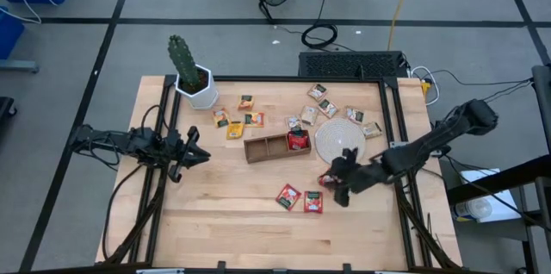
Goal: Pick & Place Tea
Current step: Put the red tea bag into the right section of the wooden organizer
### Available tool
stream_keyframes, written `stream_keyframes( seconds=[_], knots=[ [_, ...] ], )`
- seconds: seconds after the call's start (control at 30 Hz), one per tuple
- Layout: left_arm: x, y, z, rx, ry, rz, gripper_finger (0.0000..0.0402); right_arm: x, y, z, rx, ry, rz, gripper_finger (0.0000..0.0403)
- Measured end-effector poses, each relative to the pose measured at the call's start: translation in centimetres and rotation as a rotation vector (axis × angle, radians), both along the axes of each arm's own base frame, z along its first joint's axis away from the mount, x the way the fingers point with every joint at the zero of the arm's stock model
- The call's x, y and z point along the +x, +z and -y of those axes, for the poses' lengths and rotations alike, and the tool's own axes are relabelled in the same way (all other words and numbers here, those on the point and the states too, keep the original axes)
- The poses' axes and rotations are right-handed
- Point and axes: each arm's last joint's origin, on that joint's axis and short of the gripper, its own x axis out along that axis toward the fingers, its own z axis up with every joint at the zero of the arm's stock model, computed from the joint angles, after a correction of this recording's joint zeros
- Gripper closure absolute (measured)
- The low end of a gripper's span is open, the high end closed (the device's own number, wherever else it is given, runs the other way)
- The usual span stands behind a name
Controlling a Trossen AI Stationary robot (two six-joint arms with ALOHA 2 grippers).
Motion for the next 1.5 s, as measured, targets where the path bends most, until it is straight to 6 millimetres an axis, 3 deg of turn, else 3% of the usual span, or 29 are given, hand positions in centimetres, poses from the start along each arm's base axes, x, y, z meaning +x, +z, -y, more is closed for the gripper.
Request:
stream_keyframes(
  seconds=[0.1, 0.2, 0.37, 0.47, 0.8, 1.0, 1.23, 1.5],
  knots=[
    [0.0, 0.0, 0.0, 0.0, 0.0, 0.0, 0.0344, 1.6, 1.2, -0.6, -0.159, -0.04, -0.187, 0.025],
    [0.0, 0.0, 0.0, 0.0, 0.0, 0.0, 0.0344, 3.1, 0.6, -1.3, -0.211, -0.042, -0.316, 0.025],
    [0.0, 0.0, 0.0, 0.0, 0.0, 0.0, 0.0344, 6.3, -1.8, -2.0, -0.01, 0.028, -0.276, 0.025],
    [0.0, 0.0, 0.0, 0.0, 0.0, 0.0, 0.0344, 7.1, -3.3, -1.9, 0.046, 0.038, -0.288, 0.025],
    [0.0, 0.0, 0.0, 0.0, 0.0, 0.0, 0.0344, 6.1, -6.7, 0.7, -0.063, -0.121, -0.384, 0.025],
    [0.0, 0.0, 0.0, 0.0, 0.0, 0.001, 0.0344, 5.5, -7.6, 1.1, 0.103, -0.13, -0.427, 0.025],
    [0.0, 0.0, 0.0, 0.0, 0.0, 0.001, 0.0344, 4.2, -6.9, -0.7, 0.27, -0.125, -0.507, 0.025],
    [0.0, 0.0, 0.0, 0.0, 0.0, 0.001, 0.0344, 1.3, -4.4, -1.4, 0.331, -0.247, -0.572, 0.025]
  ],
)
